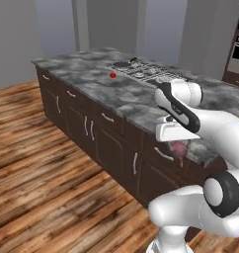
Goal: Place the pan on the rear right burner on the stove. Then place the tomato and the onion in the pan and turn on the rear right burner.
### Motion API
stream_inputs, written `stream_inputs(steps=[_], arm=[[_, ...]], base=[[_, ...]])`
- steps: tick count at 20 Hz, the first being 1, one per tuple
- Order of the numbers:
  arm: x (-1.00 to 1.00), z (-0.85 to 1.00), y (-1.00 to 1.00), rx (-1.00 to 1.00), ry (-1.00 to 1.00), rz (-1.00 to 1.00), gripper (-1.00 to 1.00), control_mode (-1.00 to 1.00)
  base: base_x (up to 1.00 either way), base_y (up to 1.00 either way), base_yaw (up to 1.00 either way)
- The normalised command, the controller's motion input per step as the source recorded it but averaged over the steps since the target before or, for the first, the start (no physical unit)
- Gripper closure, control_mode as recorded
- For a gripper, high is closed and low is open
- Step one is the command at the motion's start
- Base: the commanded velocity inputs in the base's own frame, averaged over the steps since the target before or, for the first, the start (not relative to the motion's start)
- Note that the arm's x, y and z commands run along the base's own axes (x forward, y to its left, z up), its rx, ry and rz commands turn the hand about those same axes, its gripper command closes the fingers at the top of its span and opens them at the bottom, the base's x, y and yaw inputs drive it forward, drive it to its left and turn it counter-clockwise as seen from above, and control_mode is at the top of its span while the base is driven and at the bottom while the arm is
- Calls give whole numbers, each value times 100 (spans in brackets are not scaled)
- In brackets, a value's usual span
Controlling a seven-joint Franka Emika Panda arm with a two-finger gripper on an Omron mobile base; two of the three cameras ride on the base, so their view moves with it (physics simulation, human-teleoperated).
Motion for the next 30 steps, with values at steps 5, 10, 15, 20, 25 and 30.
stream_inputs(steps=[5, 10, 15, 20, 25, 30], arm=[[0, 0, 0, 0, 0, 0, 100, 100], [0, 0, 0, 0, 0, 0, 100, 100], [0, 0, 0, 0, 0, 0, 100, 100], [0, 0, 0, 0, 0, 0, 100, 100], [0, 0, 0, 0, 0, 0, 100, 100], [0, 0, 0, 0, 0, 0, 100, 100]], base=[[27, -100, 23], [7, -100, 20], [-10, -100, 36], [-8, -100, 45], [-13, -100, 35], [-30, -100, 30]])
